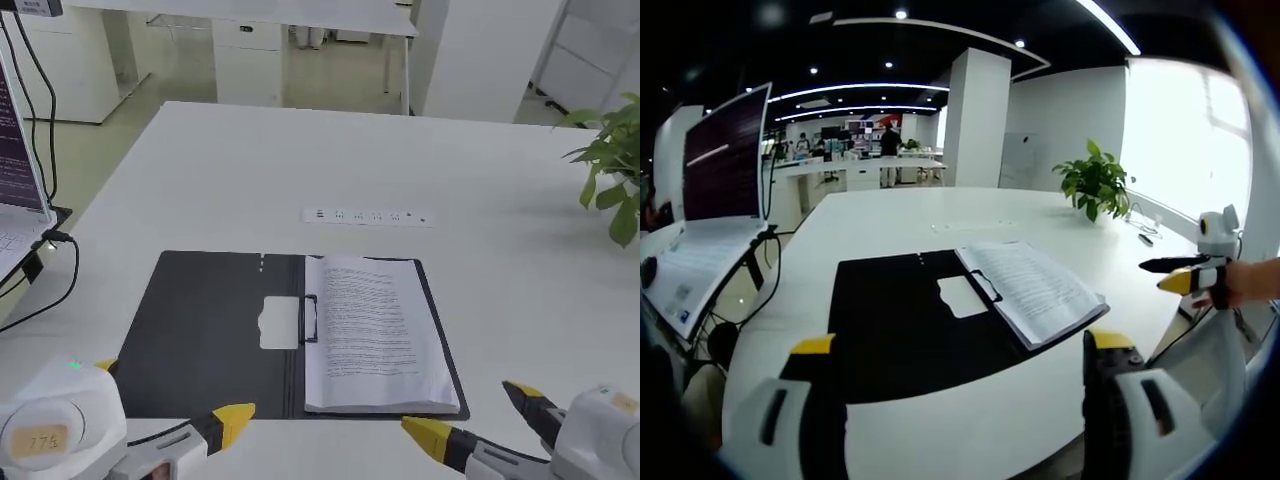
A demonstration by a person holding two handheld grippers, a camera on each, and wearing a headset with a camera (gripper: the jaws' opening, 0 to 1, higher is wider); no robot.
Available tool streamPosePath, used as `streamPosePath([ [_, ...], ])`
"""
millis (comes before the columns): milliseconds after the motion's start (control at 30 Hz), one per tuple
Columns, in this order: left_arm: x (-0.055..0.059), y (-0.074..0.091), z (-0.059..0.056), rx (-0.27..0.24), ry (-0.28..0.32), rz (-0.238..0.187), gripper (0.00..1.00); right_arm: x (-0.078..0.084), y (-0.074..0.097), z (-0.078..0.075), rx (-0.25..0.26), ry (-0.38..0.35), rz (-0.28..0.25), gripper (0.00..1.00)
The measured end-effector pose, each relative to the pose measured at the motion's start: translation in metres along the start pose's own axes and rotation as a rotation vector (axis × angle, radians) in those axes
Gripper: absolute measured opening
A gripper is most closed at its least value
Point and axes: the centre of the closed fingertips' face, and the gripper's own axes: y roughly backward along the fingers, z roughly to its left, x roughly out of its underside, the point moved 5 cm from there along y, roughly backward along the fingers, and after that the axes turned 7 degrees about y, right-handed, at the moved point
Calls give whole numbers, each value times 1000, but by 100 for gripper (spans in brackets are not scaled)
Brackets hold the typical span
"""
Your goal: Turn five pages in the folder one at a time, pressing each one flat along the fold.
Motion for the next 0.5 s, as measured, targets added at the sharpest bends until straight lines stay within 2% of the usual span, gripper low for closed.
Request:
streamPosePath([
  [233,-5,1,-4,11,-13,-17,100,-9,1,4,-14,5,-37,100],
  [500,-6,0,-7,15,-14,-16,100,-15,0,8,-27,23,-46,100],
])
